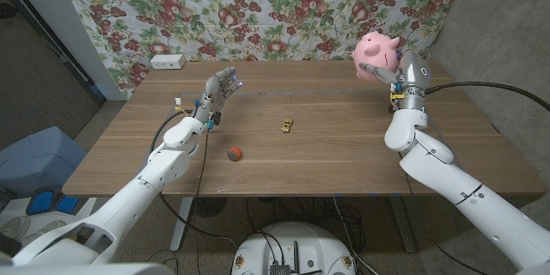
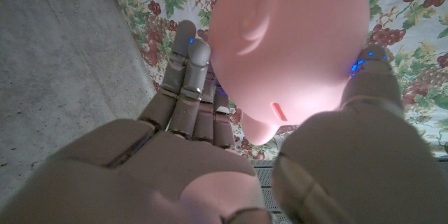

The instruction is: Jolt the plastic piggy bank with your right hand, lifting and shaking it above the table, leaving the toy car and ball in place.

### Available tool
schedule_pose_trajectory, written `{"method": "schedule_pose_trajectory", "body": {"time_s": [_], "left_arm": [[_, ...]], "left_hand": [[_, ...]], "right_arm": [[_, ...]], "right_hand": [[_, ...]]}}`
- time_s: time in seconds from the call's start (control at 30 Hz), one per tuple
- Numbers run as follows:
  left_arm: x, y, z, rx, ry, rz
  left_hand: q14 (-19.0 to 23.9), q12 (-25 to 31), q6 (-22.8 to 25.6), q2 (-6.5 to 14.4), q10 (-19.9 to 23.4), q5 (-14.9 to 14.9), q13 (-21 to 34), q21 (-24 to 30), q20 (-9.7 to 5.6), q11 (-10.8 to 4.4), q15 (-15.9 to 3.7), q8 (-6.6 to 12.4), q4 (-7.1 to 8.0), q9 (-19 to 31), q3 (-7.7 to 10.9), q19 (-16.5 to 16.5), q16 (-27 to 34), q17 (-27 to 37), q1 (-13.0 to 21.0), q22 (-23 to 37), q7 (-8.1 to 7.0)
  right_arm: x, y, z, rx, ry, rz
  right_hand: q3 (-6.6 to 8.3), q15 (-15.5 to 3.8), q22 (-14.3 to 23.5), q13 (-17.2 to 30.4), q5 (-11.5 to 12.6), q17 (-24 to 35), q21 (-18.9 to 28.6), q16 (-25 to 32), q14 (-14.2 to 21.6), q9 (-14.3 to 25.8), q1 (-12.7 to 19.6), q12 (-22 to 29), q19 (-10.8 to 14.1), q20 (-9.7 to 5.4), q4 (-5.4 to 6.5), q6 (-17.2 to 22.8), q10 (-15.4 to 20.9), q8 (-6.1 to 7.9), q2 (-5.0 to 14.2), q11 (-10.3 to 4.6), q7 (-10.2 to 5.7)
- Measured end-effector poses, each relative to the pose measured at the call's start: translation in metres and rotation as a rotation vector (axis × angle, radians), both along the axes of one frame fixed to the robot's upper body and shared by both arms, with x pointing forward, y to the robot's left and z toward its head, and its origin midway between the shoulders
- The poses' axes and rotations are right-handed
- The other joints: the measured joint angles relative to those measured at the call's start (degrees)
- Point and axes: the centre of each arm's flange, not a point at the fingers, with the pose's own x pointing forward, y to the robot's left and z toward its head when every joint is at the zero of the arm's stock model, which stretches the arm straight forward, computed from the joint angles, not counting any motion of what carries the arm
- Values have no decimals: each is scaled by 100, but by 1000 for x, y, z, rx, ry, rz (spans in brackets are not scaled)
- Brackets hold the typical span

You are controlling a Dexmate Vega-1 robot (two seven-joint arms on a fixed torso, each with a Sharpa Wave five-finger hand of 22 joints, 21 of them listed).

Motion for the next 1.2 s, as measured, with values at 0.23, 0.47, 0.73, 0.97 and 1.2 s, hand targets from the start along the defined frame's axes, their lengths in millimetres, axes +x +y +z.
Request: {"method": "schedule_pose_trajectory", "body": {"time_s": [0.23, 0.47, 0.73, 0.97, 1.2], "left_arm": [[-3, -2, -3, -3, -1, 0], [-5, -1, -6, -7, -3, 2], [-8, -2, -9, -12, -3, 3], [-8, -3, -11, -14, -2, 3], [-8, -5, -11, -17, -2, 0]], "left_hand": [[0, 0, 0, 0, 0, 0, 0, 0, 31, 0, 0, 0, 0, 0, 0, 31, 0, 12, 0, 0, 0], [0, 0, 0, 0, 0, 0, 0, 0, 31, 0, 0, 0, 0, 0, 0, 31, 0, 16, 0, 0, 0], [0, 0, 0, 0, 0, 0, 0, 0, 31, 0, 0, 0, 0, 0, 0, 31, 0, 15, 0, 0, 0], [0, 0, 0, 0, 0, 0, 0, 0, 31, 0, 0, 0, 0, 0, 0, 31, 0, 15, 0, 0, 0], [0, 0, -1, 0, 0, 0, 0, 0, 31, 0, 0, 0, -17, 0, 17, 31, 0, 14, 0, 0, 0]], "right_arm": [[1, 3, 0, -32, 38, 38], [1, 6, 3, -77, 107, 97], [1, 8, 5, -130, 209, 157], [1, 10, 8, -166, 268, 185], [2, 12, 7, -179, 299, 200]], "right_hand": [[0, 0, 0, 0, 0, 0, 39, 0, 0, 0, 0, 0, 0, 0, 0, 0, 0, 0, 0, 0, 0], [0, 0, 1, 0, 0, 1, 44, 0, 0, 0, 0, 0, -64, 18, 0, 0, 0, -1, 0, 0, 0], [0, 0, 1, 0, 0, 1, 88, 0, 0, 0, 0, 0, -134, 8, 0, 1, 0, -2, 0, 0, 0], [0, 0, 2, 0, 0, 2, 88, 1, 0, 0, 0, 0, -156, 31, 0, 73, 0, -35, 0, 0, 12], [0, 0, -26, 0, 0, 2, 88, 7, 0, 0, 0, 1, -187, 21, 0, 73, 0, -44, 0, 0, 12]]}}
